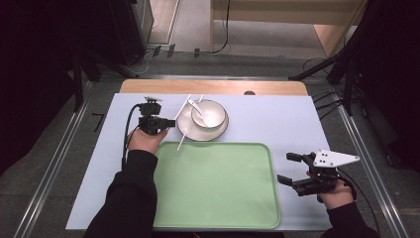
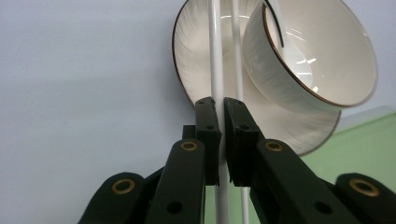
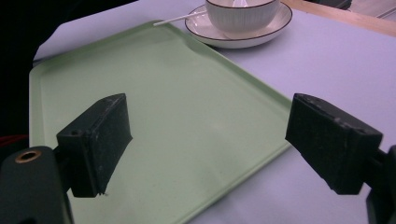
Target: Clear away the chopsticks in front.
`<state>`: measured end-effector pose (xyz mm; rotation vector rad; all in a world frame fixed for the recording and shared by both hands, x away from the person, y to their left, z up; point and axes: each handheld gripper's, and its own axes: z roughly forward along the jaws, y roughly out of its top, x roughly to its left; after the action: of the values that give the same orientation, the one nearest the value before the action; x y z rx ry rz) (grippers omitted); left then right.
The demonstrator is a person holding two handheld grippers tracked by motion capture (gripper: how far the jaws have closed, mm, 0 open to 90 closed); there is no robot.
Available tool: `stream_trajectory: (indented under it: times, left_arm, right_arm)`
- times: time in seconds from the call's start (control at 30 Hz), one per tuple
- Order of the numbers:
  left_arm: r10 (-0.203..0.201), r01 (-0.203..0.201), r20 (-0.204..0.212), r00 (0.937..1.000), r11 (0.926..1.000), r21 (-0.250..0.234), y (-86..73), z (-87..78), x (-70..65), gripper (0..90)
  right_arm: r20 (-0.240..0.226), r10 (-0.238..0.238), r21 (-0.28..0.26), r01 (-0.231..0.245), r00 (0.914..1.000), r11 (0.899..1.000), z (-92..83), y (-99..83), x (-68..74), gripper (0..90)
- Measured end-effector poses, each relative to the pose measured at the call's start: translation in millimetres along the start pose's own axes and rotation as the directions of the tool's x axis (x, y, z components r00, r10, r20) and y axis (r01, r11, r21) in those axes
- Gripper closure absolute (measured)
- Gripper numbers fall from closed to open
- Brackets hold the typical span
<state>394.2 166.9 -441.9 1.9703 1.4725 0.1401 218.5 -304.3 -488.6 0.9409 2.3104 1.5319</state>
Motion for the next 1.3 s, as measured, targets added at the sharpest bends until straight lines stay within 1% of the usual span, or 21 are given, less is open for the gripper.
stream_trajectory:
  times: [0.03, 0.1, 0.13, 0.17, 0.23, 0.27, 0.3, 0.33, 0.37, 0.4, 0.53, 0.6, 0.7, 0.77, 0.83, 0.93, 0.97, 1.03, 1.1, 1.2, 1.3]
  left_arm:
    - [0.0, 0.0, 0.0, 1.0, 1.0, 0.0, 0.0, 0.0, 0.0, 86.1]
    - [0.008, -0.008, 0.005, 1.0, 0.9998, -0.017, -12.3, -14.7, 0.5, 86.0]
    - [0.008, -0.008, 0.005, 1.0, 0.9998, -0.017, -12.3, -14.7, 0.5, 86.1]
    - [0.013, -0.013, 0.003, 0.9999, 0.9997, -0.022, -21.1, -22.6, 1.0, 86.1]
    - [0.013, -0.012, 0.01, 0.9999, 0.9994, -0.032, -29.6, -30.8, 2.4, 86.1]
    - [0.013, -0.012, 0.01, 0.9999, 0.9994, -0.032, -29.6, -30.8, 2.4, 86.1]
    - [0.005, -0.005, 0.011, 0.9999, 0.9991, -0.043, -37.9, -37.4, 2.8, 86.1]
    - [0.005, -0.005, 0.011, 0.9999, 0.9991, -0.043, -37.9, -37.4, 2.8, 86.0]
    - [0.005, -0.004, 0.009, 0.9999, 0.9987, -0.05, -45.6, -42.8, 3.2, 86.1]
    - [0.005, -0.004, 0.009, 0.9999, 0.9987, -0.05, -45.6, -42.8, 3.2, 86.1]
    - [0.004, -0.004, 0.01, 0.9999, 0.9983, -0.058, -59.6, -50.9, 1.7, 86.1]
    - [-0.007, 0.008, 0.014, 0.9999, 0.9974, -0.072, -68.1, -55.5, 0.9, 86.1]
    - [-0.022, 0.024, 0.024, 0.9995, 0.9973, -0.07, -73.9, -57.9, 0.4, 86.0]
    - [-0.013, 0.014, 0.015, 0.9998, 0.9982, -0.059, -83.5, -59.3, -2.5, 86.0]
    - [-0.028, 0.029, 0.02, 0.9994, 0.9981, -0.055, -89.9, -60.4, -3.5, 86.0]
    - [-0.032, 0.033, 0.013, 0.9994, 0.9983, -0.047, -96.8, -61.2, -5.1, 86.0]
    - [-0.048, 0.049, 0.021, 0.9986, 0.9979, -0.042, -104.9, -63.3, -5.7, 86.0]
    - [-0.054, 0.055, 0.02, 0.9983, 0.9979, -0.035, -112.5, -66.6, -6.2, 86.0]
    - [-0.055, 0.056, 0.018, 0.9983, 0.998, -0.031, -115.8, -68.8, -5.8, 86.0]
    - [-0.074, 0.074, 0.016, 0.9971, 0.9968, -0.03, -124.7, -74.1, -3.7, 86.0]
    - [-0.095, 0.095, 0.01, 0.9954, 0.9954, -0.014, -135.6, -76.2, -0.9, 85.9]
  right_arm:
    - [0.0, 0.0, 0.0, 0.0, 1.0, 1.0, 0.0, 0.0, 0.0, 14.5]
    - [-0.005, -0.002, 0.001, 0.002, 1.0, 1.0, 2.1, 1.0, -0.3, 14.5]
    - [-0.005, -0.002, 0.001, 0.002, 1.0, 1.0, 2.1, 1.0, -0.3, 14.5]
    - [-0.01, -0.007, 0.002, 0.007, 0.9999, 1.0, 3.7, 1.6, -0.7, 14.5]
    - [-0.012, -0.007, 0.004, 0.008, 0.9999, 1.0, 4.9, 2.3, -0.7, 14.5]
    - [-0.012, -0.007, 0.004, 0.008, 0.9999, 1.0, 4.9, 2.3, -0.7, 14.5]
    - [-0.017, -0.009, 0.005, 0.009, 0.9998, 1.0, 6.1, 3.1, -0.9, 14.5]
    - [-0.018, -0.008, 0.004, 0.009, 0.9998, 1.0, 6.6, 3.5, -1.0, 14.5]
    - [-0.018, -0.009, 0.004, 0.009, 0.9998, 1.0, 7.2, 3.9, -1.1, 14.5]
    - [-0.018, -0.009, 0.004, 0.009, 0.9998, 1.0, 7.2, 3.9, -1.1, 14.5]
    - [-0.027, -0.015, 0.0, 0.015, 0.9995, 1.0, 10.6, 6.2, -2.0, 14.5]
    - [-0.027, -0.017, 0.001, 0.017, 0.9995, 1.0, 11.6, 7.2, -2.2, 14.5]
    - [-0.031, -0.021, -0.003, 0.021, 0.9993, 1.0, 12.9, 8.3, -2.9, 14.5]
    - [-0.03, -0.02, -0.002, 0.02, 0.9994, 1.0, 13.5, 8.8, -3.3, 14.5]
    - [-0.031, -0.021, -0.002, 0.021, 0.9993, 1.0, 14.2, 9.1, -3.6, 14.5]
    - [-0.032, -0.022, -0.006, 0.021, 0.9992, 1.0, 14.4, 9.8, -3.4, 14.5]
    - [-0.033, -0.024, -0.006, 0.023, 0.9992, 1.0, 14.4, 9.9, -3.4, 14.5]
    - [-0.033, -0.025, -0.007, 0.024, 0.9991, 1.0, 14.2, 9.9, -3.5, 14.5]
    - [-0.033, -0.023, -0.006, 0.023, 0.9992, 1.0, 14.1, 9.9, -3.5, 14.5]
    - [-0.034, -0.023, -0.006, 0.023, 0.9992, 1.0, 14.3, 9.8, -3.6, 14.5]
    - [-0.033, -0.025, -0.004, 0.025, 0.9992, 1.0, 14.4, 10.2, -3.2, 14.5]
